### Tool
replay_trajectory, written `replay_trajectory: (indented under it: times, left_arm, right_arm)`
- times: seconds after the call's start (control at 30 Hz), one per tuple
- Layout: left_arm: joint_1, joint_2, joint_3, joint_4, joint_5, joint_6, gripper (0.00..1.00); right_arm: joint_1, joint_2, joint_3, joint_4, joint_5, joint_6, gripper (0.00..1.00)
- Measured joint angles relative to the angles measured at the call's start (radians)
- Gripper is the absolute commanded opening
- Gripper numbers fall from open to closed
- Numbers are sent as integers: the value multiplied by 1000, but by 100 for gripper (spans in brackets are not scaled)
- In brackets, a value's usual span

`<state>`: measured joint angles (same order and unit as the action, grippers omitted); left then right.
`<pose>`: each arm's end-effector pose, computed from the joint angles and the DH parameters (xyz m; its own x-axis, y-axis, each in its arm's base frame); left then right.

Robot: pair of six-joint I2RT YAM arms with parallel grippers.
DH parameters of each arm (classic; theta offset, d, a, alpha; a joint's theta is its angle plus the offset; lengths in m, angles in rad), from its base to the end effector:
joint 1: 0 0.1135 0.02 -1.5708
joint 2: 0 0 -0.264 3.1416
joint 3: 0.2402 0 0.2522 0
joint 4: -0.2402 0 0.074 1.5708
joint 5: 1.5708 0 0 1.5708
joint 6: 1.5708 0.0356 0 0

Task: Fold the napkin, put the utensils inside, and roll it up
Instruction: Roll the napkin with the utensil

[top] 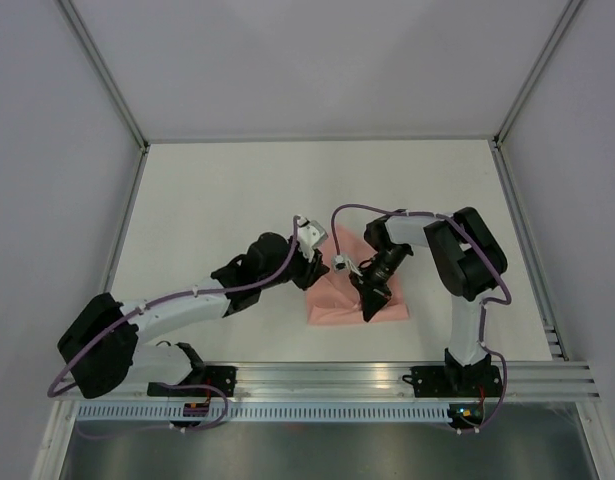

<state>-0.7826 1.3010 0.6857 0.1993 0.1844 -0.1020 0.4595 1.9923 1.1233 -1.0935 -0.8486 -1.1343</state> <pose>0.1968 -0.2049 0.2315 -0.3677 0.2245 -0.9024 0.7787 0.6048 -0.1668 0.2523 0.1547 0.1159 -0.3172 -0.8253 -0.4671 -0.7661 -0.0673 0.6392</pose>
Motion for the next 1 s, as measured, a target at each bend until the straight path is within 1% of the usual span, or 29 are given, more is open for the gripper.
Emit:
replay_trajectory:
  times: [0.13, 0.33, 0.43, 0.53, 0.57, 0.73, 1.0]
  left_arm:
    - [-188, -37, -68, 72, -173, 125, 38]
    - [-389, -32, -119, 134, -355, 274, 41]
    - [-464, 13, -118, 179, -420, 331, 42]
    - [-533, 117, -105, 208, -470, 381, 43]
    - [-548, 171, -95, 215, -483, 396, 43]
    - [-606, 314, -71, 237, -516, 445, 45]
    - [-609, 422, -26, 311, -525, 478, 48]
  right_arm:
    - [-9, 40, 19, -54, -4, 1, 11]
    - [-19, 64, 26, -85, -5, 3, 11]
    - [-19, 70, 30, -92, -6, 5, 11]
    - [-19, 74, 34, -95, -4, 9, 11]
    - [-19, 76, 35, -96, -5, 11, 11]
    - [-21, 80, 38, -97, -5, 21, 11]
    - [-25, 87, 42, -101, -8, 31, 11]
